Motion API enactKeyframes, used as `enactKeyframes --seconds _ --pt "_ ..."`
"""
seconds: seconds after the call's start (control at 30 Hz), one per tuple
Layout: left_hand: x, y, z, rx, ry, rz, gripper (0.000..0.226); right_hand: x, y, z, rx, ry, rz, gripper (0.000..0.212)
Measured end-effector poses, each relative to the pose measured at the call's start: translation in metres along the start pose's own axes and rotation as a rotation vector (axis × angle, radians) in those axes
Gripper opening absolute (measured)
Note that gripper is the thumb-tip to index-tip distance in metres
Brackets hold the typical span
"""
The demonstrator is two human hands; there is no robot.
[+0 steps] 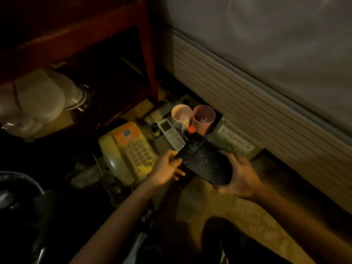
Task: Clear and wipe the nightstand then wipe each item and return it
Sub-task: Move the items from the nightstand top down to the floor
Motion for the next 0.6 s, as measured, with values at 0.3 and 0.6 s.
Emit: enactKeyframes --seconds 0.3,0.6 --pt "0.035 0.042 -0.038 -0.016 0.022 -0.236 0.039 -0.053 0.055 0.002 0.065 0.132 0.057 0.121" --pt "0.032 0.053 -0.029 0.028 0.16 -0.302 0.053 -0.046 0.074 -0.004 0.112 0.147 0.163 0.112"
Point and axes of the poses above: each hand's wrist, its own z-axis away from the middle knuckle, its own y-axis out of the palm, x = y × z, the point moved 4 cm from there along -z, towards the middle knuckle, and after that the axes turned 7 degrees about -x, right-handed, at the moved point
